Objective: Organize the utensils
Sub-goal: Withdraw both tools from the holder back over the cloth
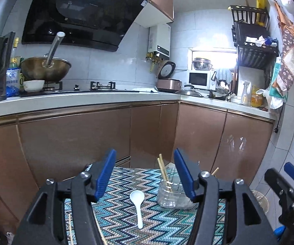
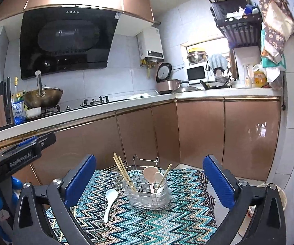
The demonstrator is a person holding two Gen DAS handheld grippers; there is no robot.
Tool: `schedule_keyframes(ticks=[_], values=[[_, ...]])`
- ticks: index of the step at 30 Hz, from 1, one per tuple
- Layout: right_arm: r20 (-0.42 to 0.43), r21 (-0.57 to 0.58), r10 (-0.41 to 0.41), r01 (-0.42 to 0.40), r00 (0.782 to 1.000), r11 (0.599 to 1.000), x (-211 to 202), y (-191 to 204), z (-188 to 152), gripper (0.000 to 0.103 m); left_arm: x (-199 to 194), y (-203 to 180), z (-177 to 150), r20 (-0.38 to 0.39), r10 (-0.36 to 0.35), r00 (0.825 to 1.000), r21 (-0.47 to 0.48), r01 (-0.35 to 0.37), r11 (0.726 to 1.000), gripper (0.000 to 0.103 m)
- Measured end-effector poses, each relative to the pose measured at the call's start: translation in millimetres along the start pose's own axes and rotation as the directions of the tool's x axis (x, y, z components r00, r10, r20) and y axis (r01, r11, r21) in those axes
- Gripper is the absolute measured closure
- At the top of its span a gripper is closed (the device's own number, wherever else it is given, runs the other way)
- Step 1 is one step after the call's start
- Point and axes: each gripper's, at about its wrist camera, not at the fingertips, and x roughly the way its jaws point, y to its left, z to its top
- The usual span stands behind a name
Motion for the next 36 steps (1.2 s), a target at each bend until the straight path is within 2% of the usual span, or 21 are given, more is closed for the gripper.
schedule_keyframes(ticks=[8, 13, 21, 29, 36], values=[[0.016, 0.012, -0.009, 0.008, 1.000, 1.000, -20, 10, -5, 0.000, -21, 20, -7, 0.002, 0.031, 1.000, -0.014, -0.031, 0.999, 0.045], [0.018, 0.038, 0.013, -0.014, 1.000, 0.999, -26, 12, -7, 0.000, -25, 26, -11, 0.001, 0.047, 0.999, -0.007, -0.047, 0.999, 0.045], [0.001, 0.047, 0.051, -0.051, 0.999, 0.998, -27, 17, -11, 0.000, -31, 33, -15, -0.003, 0.027, 1.000, -0.001, -0.027, 1.000, 0.045], [-0.016, 0.027, 0.056, -0.055, 0.998, 0.998, -22, 21, -15, 0.000, -24, 45, -20, -0.053, 0.068, 0.996, -0.004, -0.069, 0.998, 0.045], [-0.066, 0.000, 0.060, -0.060, 0.996, 0.998, -11, 26, -21, 0.000, -15, 47, -28, -0.076, 0.096, 0.992, 0.014, -0.095, 0.995, 0.045]])
